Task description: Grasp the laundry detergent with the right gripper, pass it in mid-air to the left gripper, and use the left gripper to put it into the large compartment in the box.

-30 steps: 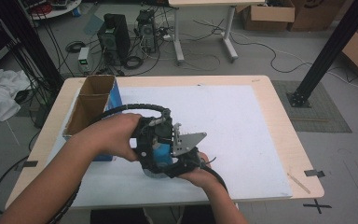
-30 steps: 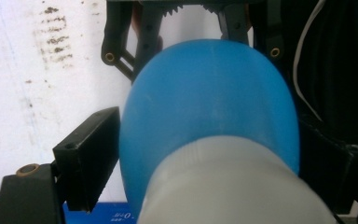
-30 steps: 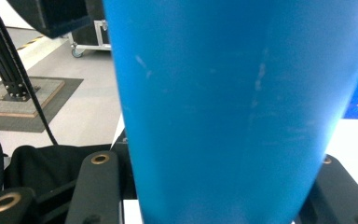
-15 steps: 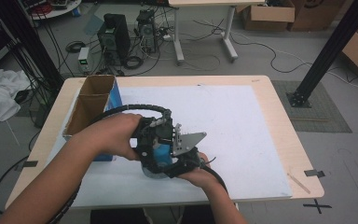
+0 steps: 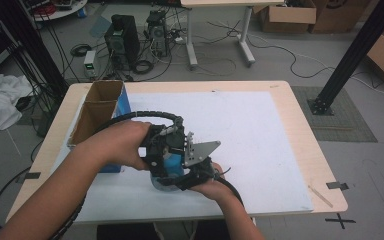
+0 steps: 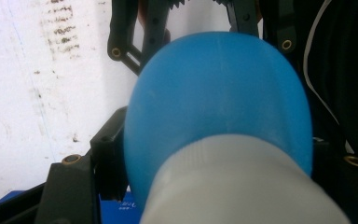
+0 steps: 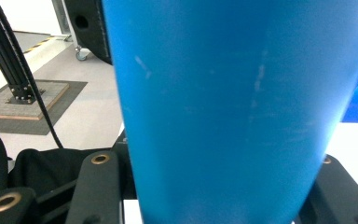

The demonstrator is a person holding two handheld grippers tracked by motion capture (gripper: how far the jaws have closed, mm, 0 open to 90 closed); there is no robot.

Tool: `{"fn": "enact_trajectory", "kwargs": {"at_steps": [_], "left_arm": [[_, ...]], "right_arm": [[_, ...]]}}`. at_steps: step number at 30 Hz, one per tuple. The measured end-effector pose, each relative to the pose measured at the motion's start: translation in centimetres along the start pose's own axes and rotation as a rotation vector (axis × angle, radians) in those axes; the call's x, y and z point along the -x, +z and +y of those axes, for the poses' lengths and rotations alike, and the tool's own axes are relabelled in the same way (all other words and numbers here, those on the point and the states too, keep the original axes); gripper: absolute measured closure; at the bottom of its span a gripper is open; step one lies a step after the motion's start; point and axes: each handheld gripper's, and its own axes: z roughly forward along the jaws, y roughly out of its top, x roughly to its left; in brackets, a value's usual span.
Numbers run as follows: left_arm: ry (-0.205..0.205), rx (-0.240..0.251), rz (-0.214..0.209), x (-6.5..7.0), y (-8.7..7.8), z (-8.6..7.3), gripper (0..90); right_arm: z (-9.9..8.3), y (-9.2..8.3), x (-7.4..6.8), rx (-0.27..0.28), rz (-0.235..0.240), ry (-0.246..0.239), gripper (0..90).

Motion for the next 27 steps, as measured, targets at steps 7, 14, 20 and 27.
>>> {"fn": "enact_trajectory", "kwargs": {"at_steps": [7,14,20,27], "left_arm": [[0.007,0.0,0.0,0.07,0.01,-0.02,35.8],[0.008,-0.003,0.001,0.08,-0.02,0.02,37.5],[0.009,-0.004,0.001,0.07,-0.01,0.09,38.0],[0.015,-0.017,-0.003,0.02,-0.03,0.2,38.7]], "right_arm": [[-0.05,0.08,0.14,-0.001,0.004,0.005,47.0],[-0.03,0.17,0.12,0.0,0.01,0.009,47.0],[-0.04,0.15,0.12,0.0,0.01,0.008,47.0],[-0.09,0.2,0.07,0.006,0.007,0.01,47.1]]}}
